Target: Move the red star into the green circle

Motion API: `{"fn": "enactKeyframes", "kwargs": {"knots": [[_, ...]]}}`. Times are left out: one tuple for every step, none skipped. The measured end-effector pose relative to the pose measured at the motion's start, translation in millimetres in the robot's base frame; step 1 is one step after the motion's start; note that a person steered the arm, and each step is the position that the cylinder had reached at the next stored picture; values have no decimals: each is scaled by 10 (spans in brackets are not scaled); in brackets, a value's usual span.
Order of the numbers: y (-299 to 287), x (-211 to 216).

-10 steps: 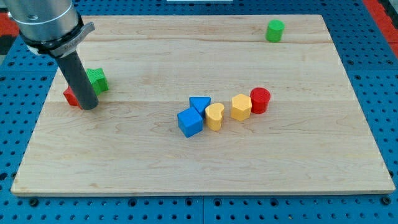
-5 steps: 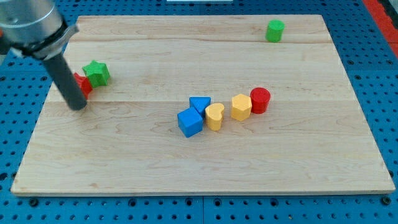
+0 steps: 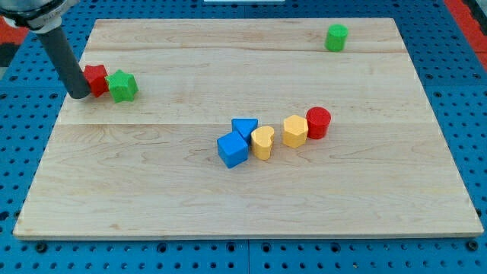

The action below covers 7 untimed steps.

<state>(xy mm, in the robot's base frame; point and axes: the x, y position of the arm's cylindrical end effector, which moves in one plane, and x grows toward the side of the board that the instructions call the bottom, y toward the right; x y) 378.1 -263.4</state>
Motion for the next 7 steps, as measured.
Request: {"fn": "enactKeyframes", "kwargs": {"knots": [[70,-223],[515,-340],[1149,-340],[902,-269],[402,-251],[37,-575],[995,-837]]}}
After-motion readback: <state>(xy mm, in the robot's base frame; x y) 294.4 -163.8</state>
